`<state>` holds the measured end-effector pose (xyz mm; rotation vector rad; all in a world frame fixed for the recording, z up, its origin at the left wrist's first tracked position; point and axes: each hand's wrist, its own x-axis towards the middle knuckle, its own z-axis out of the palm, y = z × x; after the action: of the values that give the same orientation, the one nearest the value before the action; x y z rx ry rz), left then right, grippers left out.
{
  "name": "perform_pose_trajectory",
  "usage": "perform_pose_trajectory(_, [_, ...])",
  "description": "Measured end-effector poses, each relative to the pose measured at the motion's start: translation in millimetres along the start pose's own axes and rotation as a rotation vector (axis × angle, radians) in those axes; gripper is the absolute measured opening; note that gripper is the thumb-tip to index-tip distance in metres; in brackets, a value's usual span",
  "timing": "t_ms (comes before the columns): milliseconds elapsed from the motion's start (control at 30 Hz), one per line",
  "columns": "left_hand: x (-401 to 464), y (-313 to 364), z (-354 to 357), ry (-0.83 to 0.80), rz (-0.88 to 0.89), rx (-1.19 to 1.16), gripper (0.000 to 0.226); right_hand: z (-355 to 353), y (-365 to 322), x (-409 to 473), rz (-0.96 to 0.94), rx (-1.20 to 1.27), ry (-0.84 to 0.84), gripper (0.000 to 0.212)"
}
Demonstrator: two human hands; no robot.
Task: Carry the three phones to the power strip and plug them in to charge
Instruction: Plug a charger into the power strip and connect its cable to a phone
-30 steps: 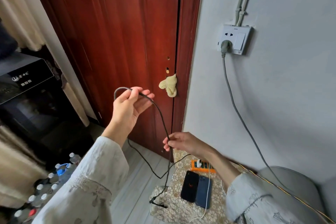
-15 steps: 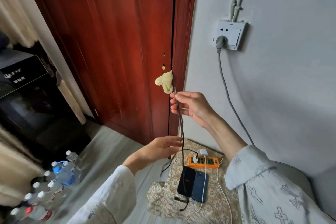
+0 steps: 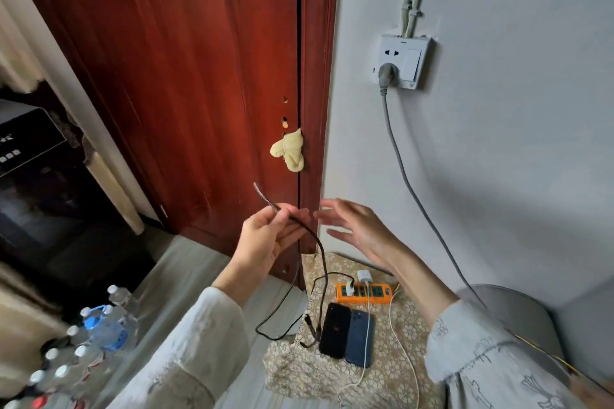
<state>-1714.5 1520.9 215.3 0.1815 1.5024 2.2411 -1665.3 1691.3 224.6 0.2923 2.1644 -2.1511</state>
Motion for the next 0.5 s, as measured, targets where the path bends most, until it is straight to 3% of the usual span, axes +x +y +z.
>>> perform_pose_trajectory(67, [4.4,14.2,-10.6,0.049,0.022,-0.155,0.028,3.1,25.8,-10.0,0.111,-0.144,-0.167,0.05])
perform_pose_trajectory(167, [6.9,30.9,-18.6,0.082,0.068,-0.322,0.027,10.3,50.3,-17.9,0.176,-0.374,-0.255,0.047])
perform_pose_trajectory(233, [6.6,39.0,-20.8,0.084,0.084,-0.438,0.026,17.1,59.9,-17.6,0.155,-0.444,-0.19,0.051])
perform_pose_trajectory(367, [-0.8,44.7,-16.3,0.071,0.037,-0.515,0.023,35.3,58.9,-7.0,0.06,-0.333,0.013,0.065])
perform_pose_trajectory(467, [-8.2,46.9,-13.8,0.045,0.0,-0.518,0.022,47.4,51.1,6.6,0.067,-0.262,0.069,0.042])
perform_pose_trajectory(500, [-10.3,48.9,-14.7,0.045,-0.002,-0.529,0.022,47.5,49.2,11.4,0.122,-0.128,0.097,0.035])
